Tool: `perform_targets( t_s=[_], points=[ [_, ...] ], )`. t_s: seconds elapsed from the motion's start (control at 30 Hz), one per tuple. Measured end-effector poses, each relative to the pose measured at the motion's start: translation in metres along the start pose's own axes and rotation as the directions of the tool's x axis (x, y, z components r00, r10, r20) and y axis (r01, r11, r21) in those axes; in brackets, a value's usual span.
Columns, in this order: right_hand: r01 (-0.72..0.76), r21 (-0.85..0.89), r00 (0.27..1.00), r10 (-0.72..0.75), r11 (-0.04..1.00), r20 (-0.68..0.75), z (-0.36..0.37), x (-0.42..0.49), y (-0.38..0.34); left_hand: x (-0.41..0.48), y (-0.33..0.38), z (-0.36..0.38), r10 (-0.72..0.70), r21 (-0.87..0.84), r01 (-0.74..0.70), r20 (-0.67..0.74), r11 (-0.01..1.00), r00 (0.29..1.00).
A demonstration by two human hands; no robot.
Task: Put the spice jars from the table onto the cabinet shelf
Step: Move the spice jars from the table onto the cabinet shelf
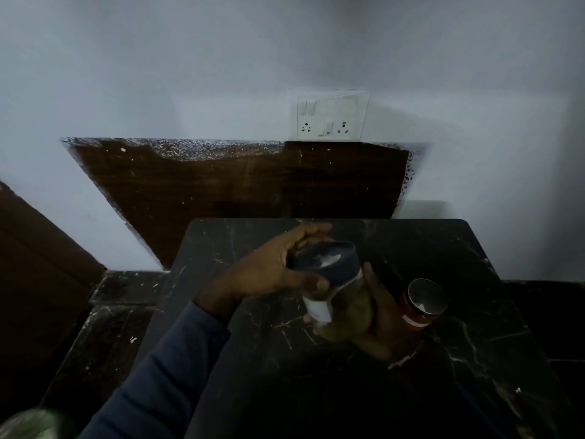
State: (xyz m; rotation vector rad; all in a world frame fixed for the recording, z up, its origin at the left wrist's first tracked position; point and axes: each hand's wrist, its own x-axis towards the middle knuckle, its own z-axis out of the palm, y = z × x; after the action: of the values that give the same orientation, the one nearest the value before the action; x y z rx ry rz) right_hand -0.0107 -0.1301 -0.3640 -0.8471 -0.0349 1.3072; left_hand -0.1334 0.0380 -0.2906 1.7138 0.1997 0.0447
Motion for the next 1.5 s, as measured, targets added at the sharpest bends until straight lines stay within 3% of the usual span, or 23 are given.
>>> perform_targets(
  t_s=[0.13,0.2,0.27,0.4,0.47,0.53,0.6,0.67,0.73,0.8,0.9,0.97,1.03,1.07,1.13,1.2,1.23,1.33,1.4,1.5],
  points=[
    [0.048,0.015,0.985,-0.05,0.999,0.168,0.011,0.004,-0.003,0.007,0.002,0.014,-0.02,-0.068,0.006,-0.211,0.998,0.977],
    [0.02,0.039,0.986,-0.026,0.999,0.163,0.009,0.009,-0.003,0.01,0.0,0.018,-0.026,-0.082,0.003,-0.281,0.997,0.959],
    [0.061,0.011,0.989,-0.062,0.998,0.133,0.011,0.01,-0.004,0.01,-0.004,0.021,-0.037,-0.113,-0.002,-0.347,0.994,0.937],
    [0.196,-0.218,0.967,-0.226,0.956,-0.118,0.019,0.015,-0.007,0.004,-0.022,0.024,-0.177,-0.257,0.054,-0.486,0.965,0.856],
    [0.21,-0.468,0.915,-0.341,0.858,-0.214,0.024,0.014,-0.005,0.0,-0.032,0.03,-0.235,-0.315,0.083,-0.482,0.945,0.844],
    [0.176,-0.71,0.863,-0.453,0.681,-0.222,0.023,0.015,-0.002,-0.002,-0.038,0.036,-0.252,-0.338,0.091,-0.473,0.937,0.844],
    [0.216,-0.779,0.84,-0.518,0.588,-0.159,0.021,0.013,0.002,-0.001,-0.038,0.038,-0.271,-0.361,0.097,-0.471,0.928,0.84],
    [0.296,-0.781,0.831,-0.551,0.549,-0.073,0.019,0.01,0.006,-0.001,-0.037,0.038,-0.308,-0.409,0.104,-0.475,0.907,0.824],
    [0.332,-0.775,0.794,-0.602,0.538,-0.078,0.019,0.011,0.007,0.001,-0.038,0.038,-0.349,-0.505,0.079,-0.468,0.86,0.812],
    [0.299,-0.713,0.8,-0.574,0.635,-0.176,0.02,0.014,0.005,0.003,-0.04,0.044,-0.344,-0.583,0.01,-0.466,0.813,0.816],
    [0.217,-0.419,0.958,-0.274,0.882,-0.08,0.021,0.016,-0.003,0.006,-0.041,0.057,-0.267,-0.631,-0.1,-0.46,0.77,0.847],
    [0.164,-0.282,0.985,-0.171,0.945,0.001,0.022,0.012,-0.006,0.006,-0.042,0.061,-0.228,-0.577,-0.104,-0.475,0.81,0.85],
    [0.162,-0.236,0.985,-0.171,0.958,-0.019,0.021,0.011,-0.007,0.006,-0.043,0.059,-0.203,-0.448,-0.057,-0.511,0.892,0.835],
    [0.175,-0.248,0.981,-0.192,0.953,-0.044,0.021,0.011,-0.006,0.005,-0.045,0.057,-0.187,-0.376,-0.031,-0.528,0.926,0.828],
    [0.204,-0.443,0.949,-0.287,0.873,-0.128,0.023,0.012,-0.004,0.004,-0.049,0.052,-0.171,-0.289,0.004,-0.557,0.957,0.813],
    [0.175,-0.708,0.896,-0.409,0.684,-0.173,0.027,0.01,0.001,0.003,-0.052,0.05,-0.18,-0.295,0.011,-0.553,0.955,0.813],
    [0.173,-0.784,0.878,-0.454,0.597,-0.152,0.03,0.008,0.003,0.002,-0.053,0.049,-0.194,-0.314,0.014,-0.549,0.949,0.813],
    [0.305,-0.819,0.854,-0.52,0.486,0.01,0.037,-0.001,0.004,-0.001,-0.052,0.041,-0.223,-0.44,-0.047,-0.54,0.897,0.812],
    [0.359,-0.805,0.84,-0.54,0.473,0.057,0.036,-0.003,-0.002,-0.003,-0.051,0.039,-0.206,-0.57,-0.135,-0.492,0.81,0.846],
    [0.362,-0.695,0.893,-0.445,0.621,0.068,0.036,-0.001,-0.008,-0.005,-0.05,0.04,-0.183,-0.642,-0.194,-0.472,0.741,0.863]
  ],
)
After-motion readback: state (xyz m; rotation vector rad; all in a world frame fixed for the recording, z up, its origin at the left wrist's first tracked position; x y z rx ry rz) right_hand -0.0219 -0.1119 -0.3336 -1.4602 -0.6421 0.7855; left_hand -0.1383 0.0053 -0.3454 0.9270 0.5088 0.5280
